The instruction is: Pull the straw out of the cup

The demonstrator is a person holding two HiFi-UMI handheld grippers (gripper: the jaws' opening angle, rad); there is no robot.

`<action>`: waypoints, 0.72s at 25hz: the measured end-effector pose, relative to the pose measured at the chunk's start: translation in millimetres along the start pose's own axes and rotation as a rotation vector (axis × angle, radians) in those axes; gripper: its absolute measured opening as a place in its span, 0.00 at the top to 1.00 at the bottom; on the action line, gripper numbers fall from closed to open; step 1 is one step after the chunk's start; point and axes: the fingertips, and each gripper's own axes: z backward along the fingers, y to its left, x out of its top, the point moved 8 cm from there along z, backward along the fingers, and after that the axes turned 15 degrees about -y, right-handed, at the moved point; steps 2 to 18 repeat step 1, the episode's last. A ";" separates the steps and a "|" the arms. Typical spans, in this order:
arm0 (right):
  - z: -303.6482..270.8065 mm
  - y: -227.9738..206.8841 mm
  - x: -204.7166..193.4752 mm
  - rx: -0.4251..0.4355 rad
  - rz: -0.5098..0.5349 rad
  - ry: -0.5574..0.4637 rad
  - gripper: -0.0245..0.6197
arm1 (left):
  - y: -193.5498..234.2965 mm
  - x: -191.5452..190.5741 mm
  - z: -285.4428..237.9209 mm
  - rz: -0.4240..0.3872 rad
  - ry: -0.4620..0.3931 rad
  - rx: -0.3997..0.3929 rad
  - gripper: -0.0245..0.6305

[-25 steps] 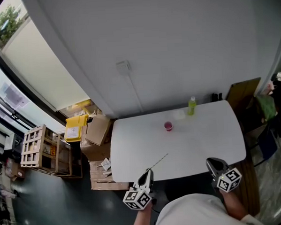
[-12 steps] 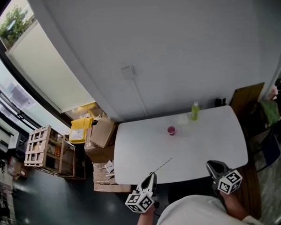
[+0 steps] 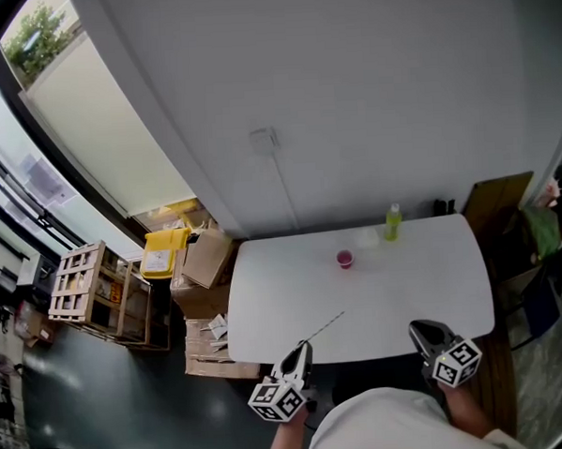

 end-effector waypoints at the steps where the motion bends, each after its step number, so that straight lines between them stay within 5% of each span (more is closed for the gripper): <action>1: -0.8 1.2 1.7 0.003 0.001 0.002 0.90 | -0.2 0.2 0.6 0.000 0.001 0.001 0.93; 18: -0.8 1.2 1.7 0.003 0.001 0.002 0.90 | -0.2 0.2 0.6 0.000 0.001 0.001 0.93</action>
